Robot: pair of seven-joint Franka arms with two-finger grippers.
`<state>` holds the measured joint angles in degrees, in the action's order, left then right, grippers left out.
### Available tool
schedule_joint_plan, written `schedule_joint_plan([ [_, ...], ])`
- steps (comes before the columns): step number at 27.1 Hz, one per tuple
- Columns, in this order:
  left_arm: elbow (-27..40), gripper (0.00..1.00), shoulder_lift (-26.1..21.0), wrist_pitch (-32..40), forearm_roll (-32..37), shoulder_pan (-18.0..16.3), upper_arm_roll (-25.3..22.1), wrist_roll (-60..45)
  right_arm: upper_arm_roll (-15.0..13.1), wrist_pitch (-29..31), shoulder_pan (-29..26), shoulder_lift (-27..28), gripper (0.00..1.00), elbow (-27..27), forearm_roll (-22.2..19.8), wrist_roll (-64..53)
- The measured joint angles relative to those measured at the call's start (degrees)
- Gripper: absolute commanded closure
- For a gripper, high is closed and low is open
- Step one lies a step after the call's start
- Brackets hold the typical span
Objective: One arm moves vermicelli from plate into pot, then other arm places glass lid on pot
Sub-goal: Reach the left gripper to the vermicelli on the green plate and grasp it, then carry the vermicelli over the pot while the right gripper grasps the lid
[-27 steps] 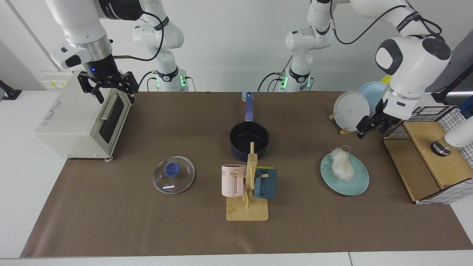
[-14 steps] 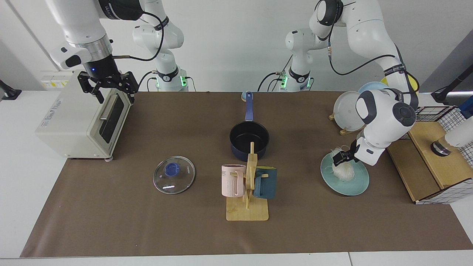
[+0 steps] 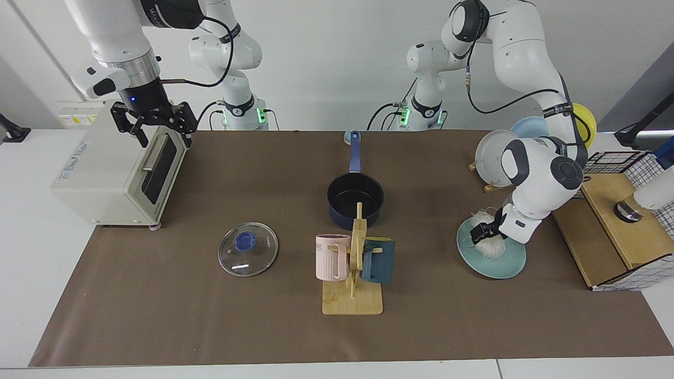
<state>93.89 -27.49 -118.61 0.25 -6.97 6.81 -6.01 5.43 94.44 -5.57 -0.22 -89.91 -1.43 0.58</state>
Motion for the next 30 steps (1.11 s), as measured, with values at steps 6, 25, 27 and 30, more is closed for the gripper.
schedule_joint_plan([
  [6,0.68,0.69,-0.94,-1.68,0.96,0.0,0.0,0.61,0.0,0.0,0.0,0.0,0.0,-0.01,0.0,0.0],
  [25,-0.71,1.0,-0.64,-1.82,1.02,0.0,0.11,0.41,0.02,0.02,0.18,0.59,0.0,0.09,-0.03,0.37],
  [27,-1.35,1.0,0.15,-1.45,1.02,0.0,0.14,0.26,0.05,0.05,0.24,1.72,0.0,0.95,-0.03,0.95],
  [30,-2.03,1.0,2.41,-0.01,1.02,0.01,0.28,-0.84,0.05,0.08,1.02,4.32,0.0,3.11,-0.03,1.77],
])
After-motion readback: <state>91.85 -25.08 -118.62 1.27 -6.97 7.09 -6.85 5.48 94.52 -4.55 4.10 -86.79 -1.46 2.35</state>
